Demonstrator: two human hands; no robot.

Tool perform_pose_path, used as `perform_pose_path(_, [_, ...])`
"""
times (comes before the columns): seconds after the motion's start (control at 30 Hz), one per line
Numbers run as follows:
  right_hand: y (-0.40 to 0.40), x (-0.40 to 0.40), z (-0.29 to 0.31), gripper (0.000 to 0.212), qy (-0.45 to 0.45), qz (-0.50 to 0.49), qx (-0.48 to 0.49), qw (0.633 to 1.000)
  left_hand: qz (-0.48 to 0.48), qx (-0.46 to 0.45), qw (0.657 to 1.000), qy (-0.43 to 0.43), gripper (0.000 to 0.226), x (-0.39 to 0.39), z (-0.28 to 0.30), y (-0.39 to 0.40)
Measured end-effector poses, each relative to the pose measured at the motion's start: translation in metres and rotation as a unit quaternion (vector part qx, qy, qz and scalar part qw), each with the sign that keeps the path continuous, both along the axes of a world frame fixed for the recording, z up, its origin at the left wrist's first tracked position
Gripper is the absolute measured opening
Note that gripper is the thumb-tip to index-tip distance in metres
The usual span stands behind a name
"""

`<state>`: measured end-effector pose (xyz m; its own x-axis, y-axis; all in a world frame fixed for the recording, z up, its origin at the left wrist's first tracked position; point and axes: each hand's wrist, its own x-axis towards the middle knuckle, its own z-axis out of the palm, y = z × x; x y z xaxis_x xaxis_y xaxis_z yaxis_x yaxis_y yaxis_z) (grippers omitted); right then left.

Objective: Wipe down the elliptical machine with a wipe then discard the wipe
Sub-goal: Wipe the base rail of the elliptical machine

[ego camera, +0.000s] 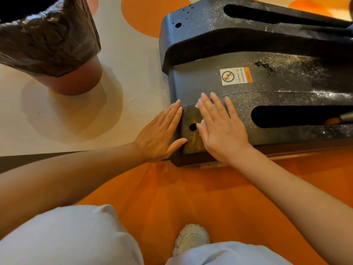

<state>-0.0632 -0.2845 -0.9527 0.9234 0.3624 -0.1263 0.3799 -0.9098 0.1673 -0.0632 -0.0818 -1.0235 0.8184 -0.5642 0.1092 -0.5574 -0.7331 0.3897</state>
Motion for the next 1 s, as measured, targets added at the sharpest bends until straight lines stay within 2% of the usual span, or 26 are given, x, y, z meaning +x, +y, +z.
perform_pose_path(0.07, [0.002, -0.002, 0.0, 0.068, -0.001, -0.008, 0.006, 1.0, 0.001, -0.005, 1.0, 0.006, 0.085, -0.001, 0.002, -0.001])
perform_pose_path(0.2, [-0.001, -0.034, -0.004, 0.068, 0.023, 0.061, 0.002, 0.998, -0.005, -0.012, 1.0, -0.004, 0.081, 0.002, 0.009, -0.007])
perform_pose_path(0.37, [-0.019, 0.006, 0.011, 0.066, -0.017, -0.047, -0.005, 0.999, -0.005, -0.004, 1.0, 0.0, 0.079, 0.002, 0.006, -0.009])
perform_pose_path(0.53, [-0.016, -0.027, 0.003, 0.067, 0.021, 0.046, -0.005, 0.999, -0.025, -0.009, 1.0, -0.015, 0.077, 0.006, 0.008, -0.008])
perform_pose_path(0.7, [-0.021, -0.005, 0.01, 0.068, -0.005, -0.041, 0.032, 0.999, -0.02, -0.016, 1.0, 0.004, 0.076, 0.005, 0.007, -0.011])
perform_pose_path(0.87, [-0.021, -0.024, 0.006, 0.067, 0.026, 0.012, 0.032, 0.999, -0.033, -0.025, 0.999, -0.001, 0.076, 0.009, 0.01, -0.019])
perform_pose_path(1.0, [-0.035, -0.006, 0.017, 0.07, 0.015, -0.058, 0.055, 0.997, -0.038, -0.02, 0.999, 0.0, 0.076, 0.011, 0.01, -0.02])
